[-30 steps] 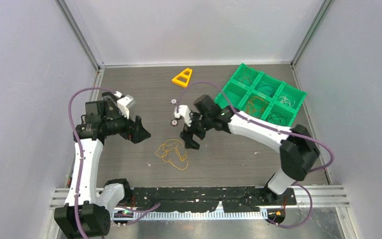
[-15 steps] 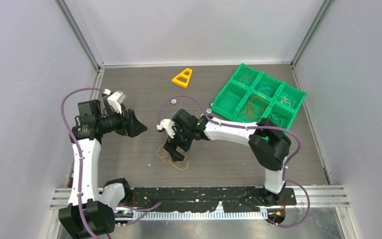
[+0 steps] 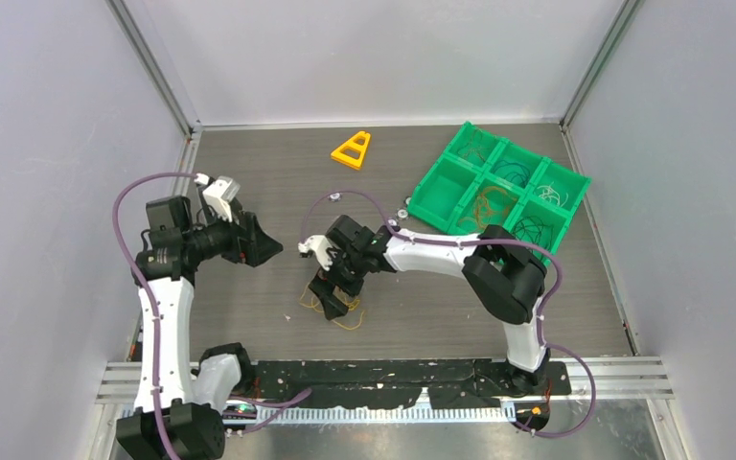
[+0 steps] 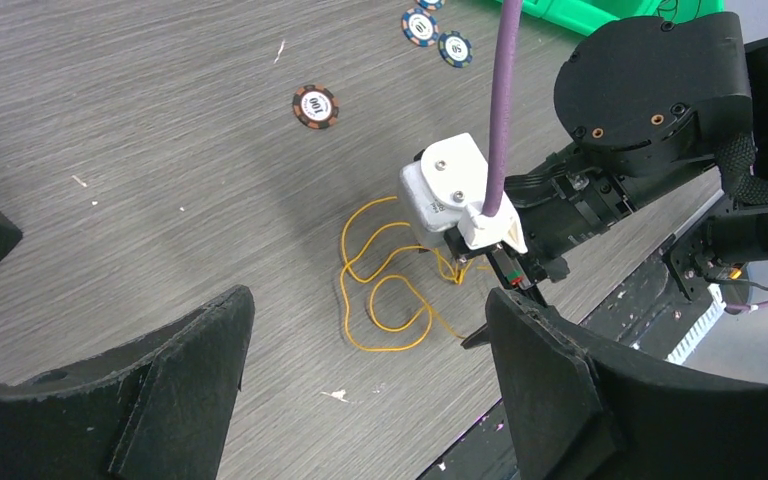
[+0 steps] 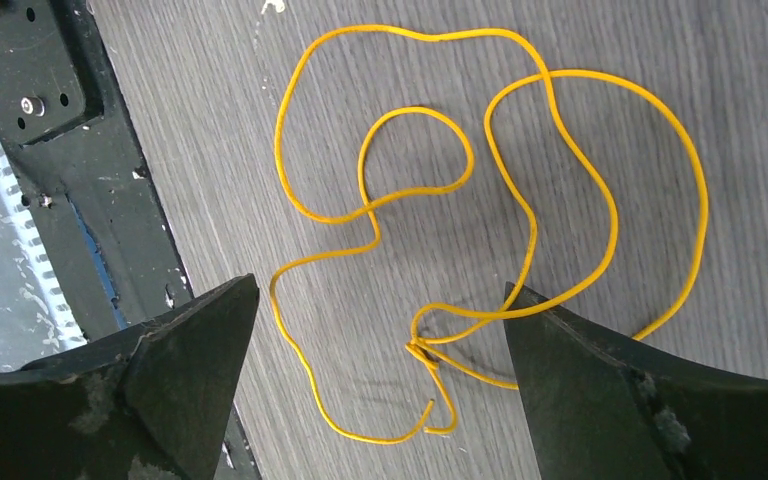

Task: Untangle the cables

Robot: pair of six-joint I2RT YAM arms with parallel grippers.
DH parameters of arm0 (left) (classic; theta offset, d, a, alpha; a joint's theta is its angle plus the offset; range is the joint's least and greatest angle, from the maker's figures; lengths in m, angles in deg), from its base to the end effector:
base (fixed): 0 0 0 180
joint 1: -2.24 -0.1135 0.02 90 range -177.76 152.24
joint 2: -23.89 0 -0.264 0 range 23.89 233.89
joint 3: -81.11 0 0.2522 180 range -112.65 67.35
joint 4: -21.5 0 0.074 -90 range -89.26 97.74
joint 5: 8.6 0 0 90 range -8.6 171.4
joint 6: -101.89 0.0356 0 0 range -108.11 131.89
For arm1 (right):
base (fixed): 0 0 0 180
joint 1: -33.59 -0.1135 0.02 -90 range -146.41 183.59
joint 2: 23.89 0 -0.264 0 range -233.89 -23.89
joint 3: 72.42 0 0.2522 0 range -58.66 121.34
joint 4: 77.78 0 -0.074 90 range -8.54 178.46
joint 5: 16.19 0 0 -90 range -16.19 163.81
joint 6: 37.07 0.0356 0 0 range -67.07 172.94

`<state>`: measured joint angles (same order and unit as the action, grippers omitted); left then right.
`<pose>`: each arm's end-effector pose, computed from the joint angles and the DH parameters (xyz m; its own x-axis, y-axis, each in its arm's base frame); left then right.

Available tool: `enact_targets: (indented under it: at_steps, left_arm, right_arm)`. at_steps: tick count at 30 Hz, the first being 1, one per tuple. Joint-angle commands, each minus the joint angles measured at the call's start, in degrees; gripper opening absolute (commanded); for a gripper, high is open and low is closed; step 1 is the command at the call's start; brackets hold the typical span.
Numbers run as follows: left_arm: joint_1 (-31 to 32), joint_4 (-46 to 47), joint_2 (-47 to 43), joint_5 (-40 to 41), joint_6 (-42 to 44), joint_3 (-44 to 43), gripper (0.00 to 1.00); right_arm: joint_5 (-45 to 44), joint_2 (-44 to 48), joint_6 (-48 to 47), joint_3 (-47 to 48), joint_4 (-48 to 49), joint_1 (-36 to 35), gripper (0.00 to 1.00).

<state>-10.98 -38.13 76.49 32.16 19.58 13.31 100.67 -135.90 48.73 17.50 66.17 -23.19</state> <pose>0.1741 0.0132 0.3213 -0.6249 -0.0570 -0.7786 0.4651 0.7739 -0.4299 0.2103 0.3505 0.1736 -0.3998 -0.7298 -0.5545 -0.9087 0.2364 0.3441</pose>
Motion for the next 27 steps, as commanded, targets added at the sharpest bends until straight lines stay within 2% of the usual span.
enact_targets:
  at_steps: [1,4,7,9,11,12,15,16,17,18,19,20,21,23,25,27]
  left_arm:
    - [-0.41,1.14,-2.11,-0.93,-0.74,1.36,0.87]
    - [-0.4,0.84,-3.09,-0.9,-0.65,2.42,0.87]
    - [-0.4,1.34,-4.16,-0.89,-0.96,3.43,0.87]
    - [-0.4,2.03,-4.82,-0.77,-1.53,4.14,0.87]
    - [-0.38,2.91,-5.16,-0.37,-2.39,4.97,0.87]
    - [-0.41,3.12,-5.33,-0.11,-2.63,5.26,0.87]
    - [-0.41,3.33,-5.43,0.39,-2.81,5.82,0.86]
    - [-0.39,3.26,-5.48,0.6,-2.8,5.77,0.86]
    - [-0.39,3.31,-5.59,0.89,-2.73,5.79,0.86]
    - [-0.41,3.39,-5.59,1.0,-2.68,5.77,0.86]
    - [-0.41,3.57,-5.58,1.15,-2.62,5.72,0.86]
    - [-0.4,3.73,-5.46,1.33,-2.59,5.66,0.86]
    - [-0.45,3.87,-5.31,1.52,-2.52,5.5,0.86]
    - [-0.43,4.16,-4.62,1.6,-2.26,5.24,0.85]
    - [-0.41,4.56,-3.57,1.61,-1.9,4.85,0.84]
    - [-0.41,5.14,-2.27,0.35,-1.54,4.63,0.84]
  right_arm:
    - [-0.02,0.79,1.06,-1.05,3.34,-0.8,1.0]
    - [2.71,1.42,1.12,-1.9,3.98,-0.9,0.98]
    - [1.81,1.1,0.77,-1.67,2.83,-1.45,0.97]
    - [-2.72,0.94,0.82,-1.62,2.64,-2.44,0.98]
    - [-11.58,1.17,1.4,-2.27,3.73,-3.87,0.99]
    - [-13.33,1.22,1.62,-3.02,4.22,-4.75,0.96]
    - [-21.24,1.12,2.52,-4.34,6.13,-6.19,0.8]
    - [-22.51,0.96,2.4,-4.52,6.43,-6.26,0.71]
    - [-24.49,0.94,1.78,-4.95,6.72,-6.31,0.67]
    - [-25.45,1.01,1.28,-5.09,6.77,-6.28,0.57]
    - [-26.3,1.18,0.18,-5.61,6.8,-6.17,0.52]
    - [-26.45,1.79,-0.73,-5.86,6.81,-6.03,0.42]
    - [-26.42,2.36,-1.12,-6.38,6.81,-5.49,0.37]
    - [-25.12,4.92,-2.46,-7.06,6.66,-4.25,0.15]
    - [-23.04,8.84,-4.77,-7.34,6.23,-2.39,0.06]
    - [-19.66,13.82,-6.74,-7.41,5.75,0.51,0.06]
